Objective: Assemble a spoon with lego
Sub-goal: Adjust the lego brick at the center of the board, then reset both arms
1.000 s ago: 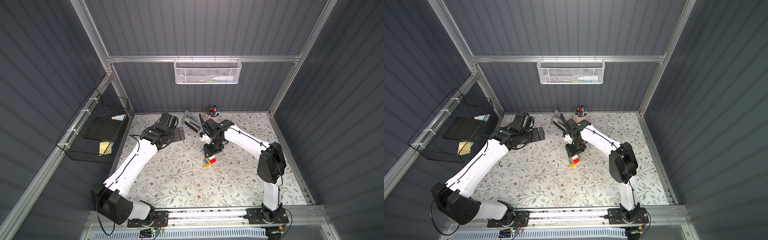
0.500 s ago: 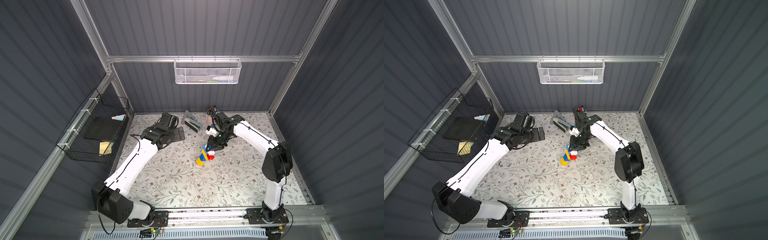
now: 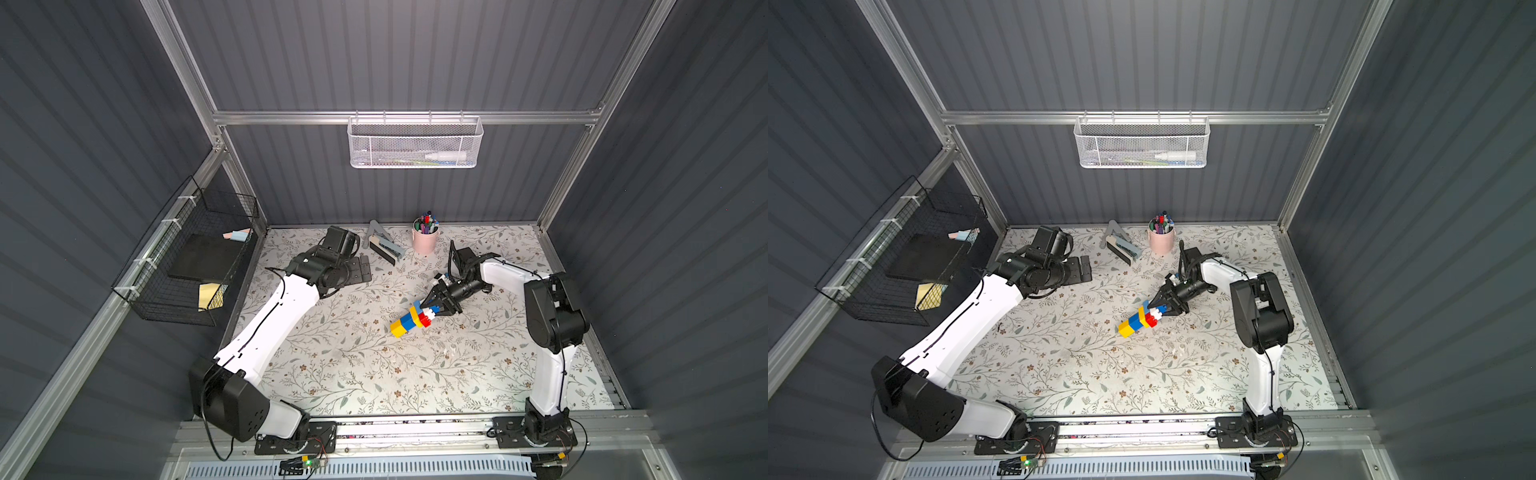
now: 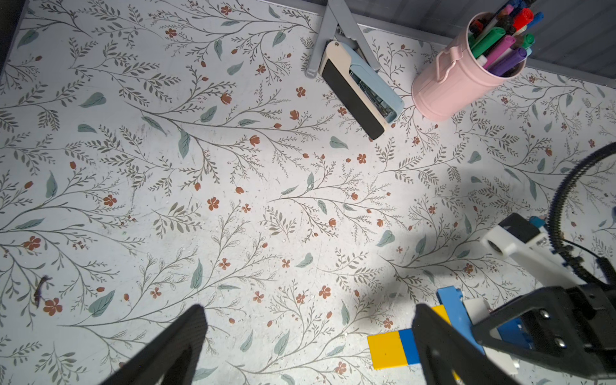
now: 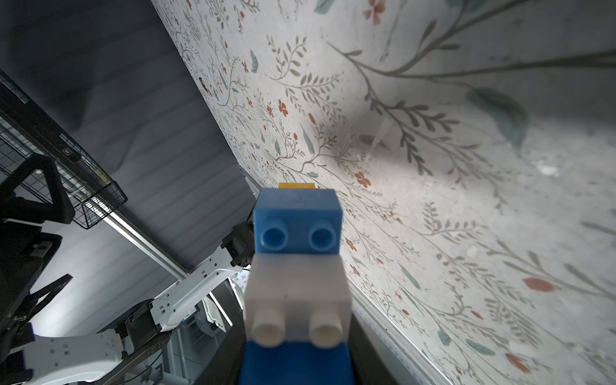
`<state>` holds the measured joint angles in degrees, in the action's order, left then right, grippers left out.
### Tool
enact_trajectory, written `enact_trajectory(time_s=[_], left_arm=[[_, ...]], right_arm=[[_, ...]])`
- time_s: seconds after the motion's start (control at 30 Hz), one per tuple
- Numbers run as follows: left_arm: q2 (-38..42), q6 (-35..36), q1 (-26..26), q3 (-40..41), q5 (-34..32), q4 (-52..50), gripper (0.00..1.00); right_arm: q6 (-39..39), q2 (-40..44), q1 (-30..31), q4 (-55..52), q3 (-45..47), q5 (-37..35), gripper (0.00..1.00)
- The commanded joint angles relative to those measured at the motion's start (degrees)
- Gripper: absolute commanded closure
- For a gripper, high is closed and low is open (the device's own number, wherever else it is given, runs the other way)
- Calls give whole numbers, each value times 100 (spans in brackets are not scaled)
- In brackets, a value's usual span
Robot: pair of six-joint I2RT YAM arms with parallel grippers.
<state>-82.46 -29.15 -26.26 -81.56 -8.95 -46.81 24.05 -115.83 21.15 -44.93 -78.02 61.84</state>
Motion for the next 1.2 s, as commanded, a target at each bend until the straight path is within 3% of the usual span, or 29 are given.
enact_trajectory(time_s=[0.0,0.33,0.57,0.67,0.83,0.93,1.07,1.17], left_arm=[[1,81,7,99,64,11,1],[62,40,0,241,60,99,1],[71,41,0,314,25,145,1],[123,-1,4,444,-83,209,1],[447,-293,207,1179,-641,889,1],[677,-415,917,1680,-1121,1774,1],[1089,-15,2121,3020,-1685,3810,1],[1576,828,2561,4328,-1805,5740,1]], right_arm=[[219,-93,-83,320,129,578,62],[-500,-593,-345,-666,49,711,51],[-750,-365,-593,-1180,155,350,27],[-835,-160,-765,-1586,246,-83,25],[-437,975,-1181,-1526,493,-1659,10],[-401,1883,-1253,-1025,504,-2928,2],[-472,3049,-1262,400,1305,-4929,1],[-606,3528,-1263,1171,1884,-5790,1]])
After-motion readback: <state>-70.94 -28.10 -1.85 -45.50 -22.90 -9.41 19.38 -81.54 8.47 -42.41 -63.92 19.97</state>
